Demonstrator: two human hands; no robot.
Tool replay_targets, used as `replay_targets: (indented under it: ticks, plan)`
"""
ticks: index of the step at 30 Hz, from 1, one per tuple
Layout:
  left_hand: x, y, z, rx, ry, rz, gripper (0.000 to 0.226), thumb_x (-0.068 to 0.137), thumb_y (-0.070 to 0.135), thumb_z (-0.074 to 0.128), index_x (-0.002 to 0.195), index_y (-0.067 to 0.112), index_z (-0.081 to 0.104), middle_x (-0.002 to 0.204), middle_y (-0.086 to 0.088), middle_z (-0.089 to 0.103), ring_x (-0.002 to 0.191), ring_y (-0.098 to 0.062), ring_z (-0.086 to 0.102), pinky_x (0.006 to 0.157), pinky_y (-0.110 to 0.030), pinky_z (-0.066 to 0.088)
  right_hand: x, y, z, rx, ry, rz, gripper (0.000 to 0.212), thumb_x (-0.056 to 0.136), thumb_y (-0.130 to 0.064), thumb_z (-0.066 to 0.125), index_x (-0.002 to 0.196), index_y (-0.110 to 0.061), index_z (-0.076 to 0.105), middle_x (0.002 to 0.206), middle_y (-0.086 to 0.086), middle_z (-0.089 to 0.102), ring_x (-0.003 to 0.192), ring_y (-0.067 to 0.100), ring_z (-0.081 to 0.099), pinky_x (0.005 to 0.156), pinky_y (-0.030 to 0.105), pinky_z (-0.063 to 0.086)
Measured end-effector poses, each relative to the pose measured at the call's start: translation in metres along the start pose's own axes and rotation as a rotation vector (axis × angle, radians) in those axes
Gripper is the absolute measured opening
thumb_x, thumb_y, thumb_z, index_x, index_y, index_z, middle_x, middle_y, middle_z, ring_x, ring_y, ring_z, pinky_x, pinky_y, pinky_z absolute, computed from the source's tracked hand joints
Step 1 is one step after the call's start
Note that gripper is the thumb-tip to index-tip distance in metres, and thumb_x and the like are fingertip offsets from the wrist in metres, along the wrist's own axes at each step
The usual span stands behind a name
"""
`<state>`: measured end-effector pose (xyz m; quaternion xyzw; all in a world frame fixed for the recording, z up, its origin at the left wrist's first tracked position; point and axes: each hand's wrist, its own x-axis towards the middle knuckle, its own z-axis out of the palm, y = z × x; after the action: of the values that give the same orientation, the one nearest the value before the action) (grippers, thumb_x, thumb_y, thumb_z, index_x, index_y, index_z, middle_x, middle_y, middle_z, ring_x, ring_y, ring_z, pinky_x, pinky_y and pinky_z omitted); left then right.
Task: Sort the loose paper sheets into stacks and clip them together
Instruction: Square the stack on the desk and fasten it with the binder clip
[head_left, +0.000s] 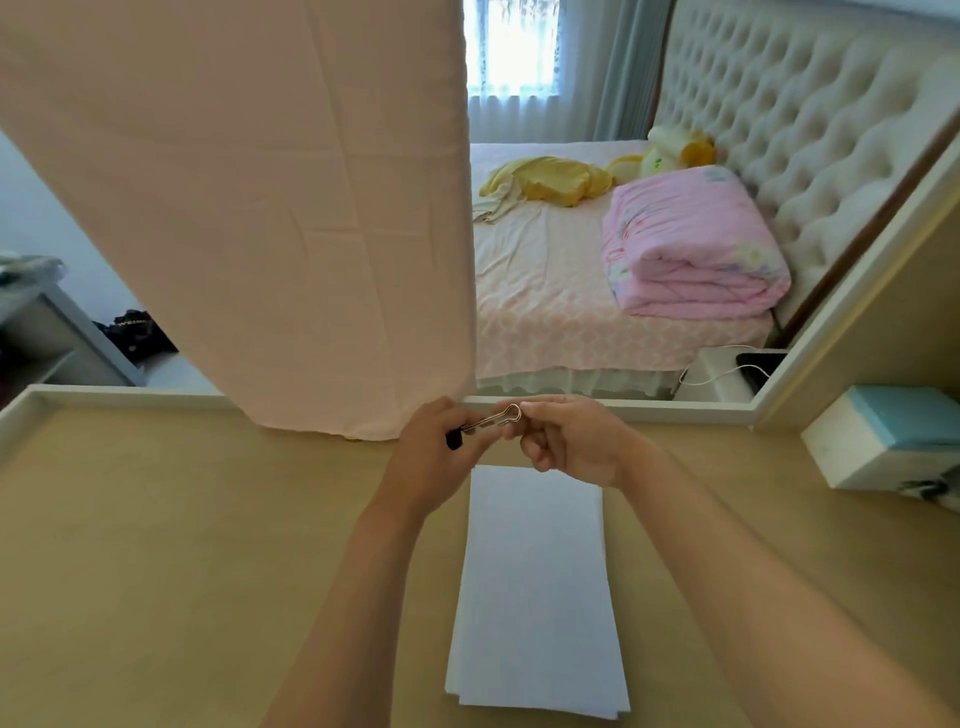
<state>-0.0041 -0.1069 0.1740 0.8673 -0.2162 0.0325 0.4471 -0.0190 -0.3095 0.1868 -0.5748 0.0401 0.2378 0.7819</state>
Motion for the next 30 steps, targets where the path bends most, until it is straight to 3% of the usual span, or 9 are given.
replay_targets:
  ticks: [6,9,12,16,18,20,23,25,30]
  plan:
    - [-0.014,-0.006,-0.037,0.014,0.062,0.080,0.010,0.087,0.043,0.070,0.095,0.044,0.074,0.078,0.013,0.056,0.083,-0.010,0.049,0.071,-0.013,0.035,-0.003,-0.010,0.049,-0.124,0.089,0.079,0.024,0.097,-0.012,0.053,0.107,0.003,0.069,0.082,0.010,0.067,0.054,0.014,0.052,0.046,0.023,0.043]
    - [-0.022,-0.013,-0.051,-0.023,0.109,0.094,0.010,0.089,0.040,0.066,0.093,0.032,0.073,0.081,0.015,0.061,0.085,-0.008,0.052,0.075,-0.015,0.035,0.005,-0.001,0.080,-0.312,0.187,0.113,0.028,0.095,0.001,0.044,0.108,0.000,0.069,0.080,0.011,0.068,0.052,0.017,0.053,0.047,0.026,0.045]
    - [-0.029,-0.022,-0.062,-0.131,0.228,0.109,0.007,0.092,0.024,0.068,0.097,0.025,0.073,0.106,0.018,0.064,0.110,-0.006,0.051,0.088,-0.012,0.037,0.013,0.012,0.103,-0.152,0.172,0.051,0.037,0.096,0.005,0.036,0.117,0.000,0.067,0.077,0.010,0.063,0.049,0.015,0.048,0.043,0.024,0.038]
    - [-0.040,-0.033,-0.068,-0.379,0.418,-0.005,0.014,0.096,0.016,0.060,0.101,0.017,0.074,0.120,0.014,0.060,0.123,-0.011,0.048,0.083,-0.012,0.044,0.013,0.021,0.124,-0.100,0.080,0.071,0.038,0.095,0.008,0.031,0.106,-0.003,0.066,0.071,0.007,0.051,0.045,0.013,0.039,0.041,0.022,0.026]
    - [-0.045,-0.037,-0.069,-0.475,0.518,-0.076,0.020,0.098,0.021,0.053,0.101,0.020,0.073,0.119,0.016,0.059,0.123,-0.013,0.052,0.089,-0.023,0.048,0.014,0.028,0.137,-0.080,0.044,0.072,0.037,0.096,0.008,0.030,0.109,-0.005,0.062,0.070,0.005,0.045,0.046,0.012,0.034,0.043,0.022,0.022]
    - [-0.046,-0.040,-0.073,-0.474,0.585,-0.105,0.026,0.101,0.016,0.045,0.098,0.019,0.071,0.117,0.013,0.060,0.122,-0.008,0.052,0.094,-0.019,0.044,0.015,0.034,0.144,-0.013,0.028,0.045,0.034,0.099,0.006,0.031,0.118,-0.005,0.057,0.072,0.005,0.045,0.048,0.014,0.036,0.045,0.022,0.025]
    - [-0.044,-0.043,-0.085,-0.615,0.554,-0.251,0.031,0.103,0.011,0.041,0.090,0.018,0.069,0.104,0.010,0.067,0.103,0.000,0.061,0.084,-0.020,0.046,0.014,0.037,0.150,0.000,0.026,-0.008,0.027,0.104,-0.004,0.035,0.124,-0.003,0.054,0.077,0.007,0.052,0.049,0.016,0.043,0.046,0.023,0.033]
    - [-0.042,-0.047,-0.089,-0.854,0.540,-0.447,0.033,0.103,0.015,0.039,0.091,0.014,0.069,0.095,0.004,0.072,0.085,-0.004,0.068,0.077,-0.029,0.051,0.017,0.038,0.158,-0.182,0.134,-0.042,0.019,0.105,-0.011,0.044,0.115,-0.002,0.057,0.081,0.012,0.063,0.048,0.020,0.050,0.045,0.026,0.039]
    - [-0.040,-0.068,-0.101,-1.196,0.437,-0.604,0.024,0.105,0.017,0.038,0.106,0.014,0.062,0.091,-0.002,0.077,0.087,-0.021,0.069,0.077,-0.033,0.055,0.031,0.043,0.166,-0.250,0.407,-0.134,0.016,0.101,-0.014,0.054,0.091,-0.004,0.061,0.078,0.018,0.066,0.053,0.026,0.062,0.049,0.032,0.050]
